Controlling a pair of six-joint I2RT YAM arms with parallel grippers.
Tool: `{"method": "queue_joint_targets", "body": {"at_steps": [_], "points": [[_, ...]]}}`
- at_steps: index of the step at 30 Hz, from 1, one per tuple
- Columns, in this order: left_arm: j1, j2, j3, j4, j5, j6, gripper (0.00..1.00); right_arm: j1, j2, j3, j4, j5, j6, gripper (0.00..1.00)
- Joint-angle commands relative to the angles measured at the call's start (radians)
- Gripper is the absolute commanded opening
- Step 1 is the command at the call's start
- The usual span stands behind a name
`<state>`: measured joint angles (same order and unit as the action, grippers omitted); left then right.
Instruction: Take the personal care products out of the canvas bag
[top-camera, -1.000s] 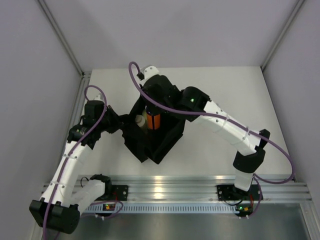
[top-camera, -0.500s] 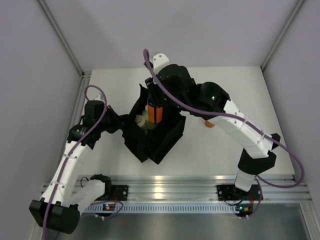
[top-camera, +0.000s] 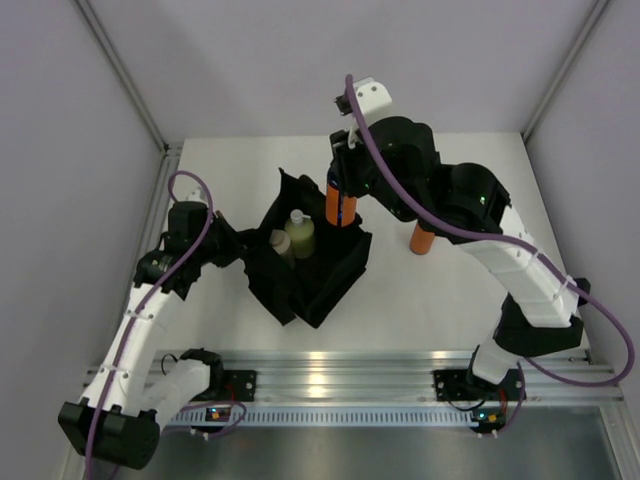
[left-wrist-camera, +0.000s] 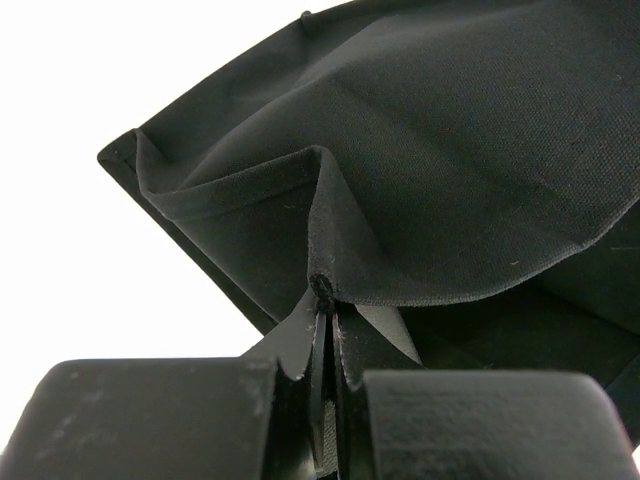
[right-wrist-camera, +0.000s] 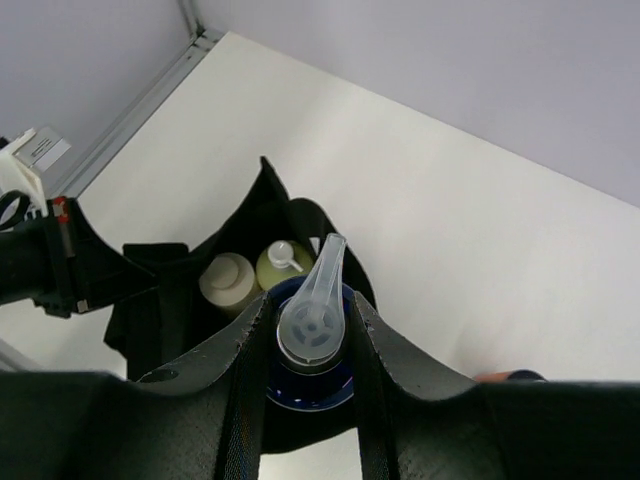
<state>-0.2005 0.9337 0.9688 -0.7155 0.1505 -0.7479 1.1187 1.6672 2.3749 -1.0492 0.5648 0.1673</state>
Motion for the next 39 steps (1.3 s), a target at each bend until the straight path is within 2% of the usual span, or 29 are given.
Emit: {"method": "queue_joint_targets", "body": {"at_steps": [1, 5, 10, 19, 27, 32, 39], "points": [[-0.008, -0.015, 0.004, -0.048, 0.004, 0.018, 0.0, 0.004, -0.083, 0.067, 0.063, 0.141, -0.029, 0.0], [-0.008, -0.018, 0.007, -0.058, -0.005, 0.022, 0.0, -0.01, -0.107, 0.066, 0.064, 0.228, -0.054, 0.0], [-0.008, -0.016, 0.007, -0.062, 0.003, 0.024, 0.0, -0.069, -0.147, 0.047, 0.064, 0.248, -0.057, 0.0], [-0.008, -0.01, 0.016, -0.07, 0.009, 0.036, 0.0, -0.241, -0.257, -0.138, 0.064, 0.221, -0.04, 0.0], [-0.01, -0.001, 0.03, -0.084, 0.003, 0.048, 0.0, -0.482, -0.415, -0.446, 0.19, 0.132, -0.026, 0.0], [-0.022, 0.008, 0.041, -0.088, -0.002, 0.053, 0.0, -0.589, -0.481, -0.609, 0.258, 0.083, -0.018, 0.0], [-0.037, 0.016, 0.059, -0.098, -0.012, 0.061, 0.0, -0.723, -0.595, -0.873, 0.438, 0.017, -0.012, 0.0]]}}
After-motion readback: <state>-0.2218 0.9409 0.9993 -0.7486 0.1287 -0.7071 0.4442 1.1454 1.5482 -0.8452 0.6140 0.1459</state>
